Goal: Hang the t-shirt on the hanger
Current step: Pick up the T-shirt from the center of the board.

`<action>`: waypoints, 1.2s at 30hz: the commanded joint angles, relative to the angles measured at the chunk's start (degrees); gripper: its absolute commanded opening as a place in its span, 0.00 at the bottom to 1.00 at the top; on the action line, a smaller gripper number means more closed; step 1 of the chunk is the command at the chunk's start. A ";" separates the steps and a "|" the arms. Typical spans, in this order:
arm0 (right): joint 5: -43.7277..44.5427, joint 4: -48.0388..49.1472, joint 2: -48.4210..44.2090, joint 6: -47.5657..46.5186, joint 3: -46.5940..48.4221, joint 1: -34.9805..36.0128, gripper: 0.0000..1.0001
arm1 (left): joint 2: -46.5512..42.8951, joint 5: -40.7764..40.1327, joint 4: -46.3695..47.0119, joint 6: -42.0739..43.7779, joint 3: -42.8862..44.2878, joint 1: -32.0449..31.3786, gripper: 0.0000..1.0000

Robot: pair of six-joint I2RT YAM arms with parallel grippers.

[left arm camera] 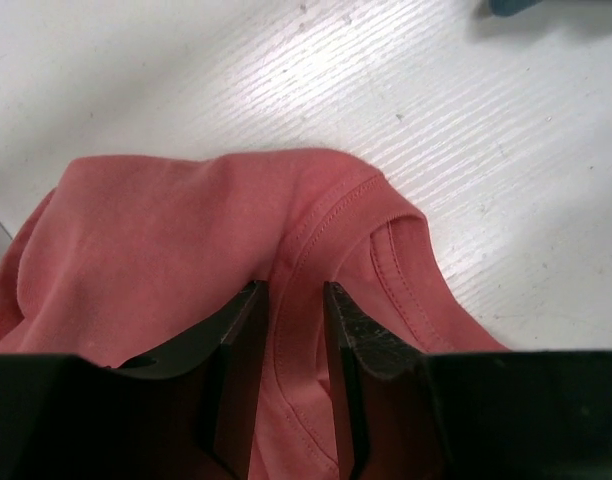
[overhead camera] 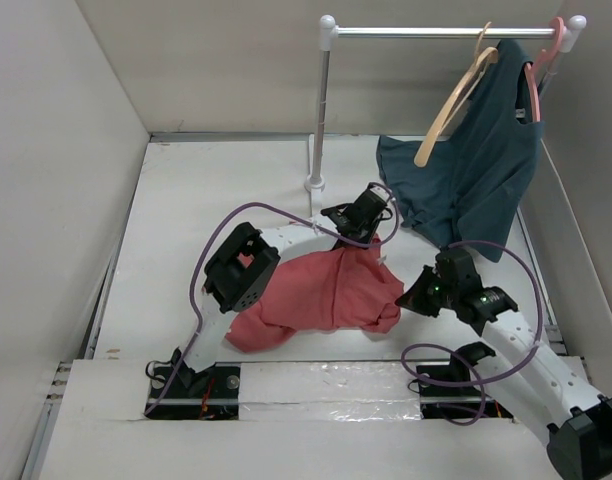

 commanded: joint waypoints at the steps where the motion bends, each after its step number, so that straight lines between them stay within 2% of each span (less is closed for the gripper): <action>1: 0.39 -3.09 -2.17 0.97 1.21 1.26 0.00 | 0.55 0.57 0.15 1.22 3.18 0.31 0.26; 10: 0.39 -4.50 -4.55 2.38 0.59 1.79 0.00 | 2.05 2.94 0.50 2.10 4.50 0.31 0.20; 16: 1.09 -3.70 -4.55 2.91 0.16 1.79 0.00 | 2.22 7.60 0.59 3.33 4.42 0.31 0.28; 22: 1.18 -3.53 -5.42 3.08 0.06 1.79 0.00 | 1.34 9.18 1.82 3.42 3.53 0.31 0.28; 29: 0.74 -3.53 -7.79 2.91 -0.29 1.79 0.00 | 5.03 4.18 0.94 4.38 6.79 0.31 0.25; 36: 0.12 -3.18 -7.89 2.56 -0.73 1.79 0.00 | 7.76 3.30 0.94 5.00 11.09 0.31 0.23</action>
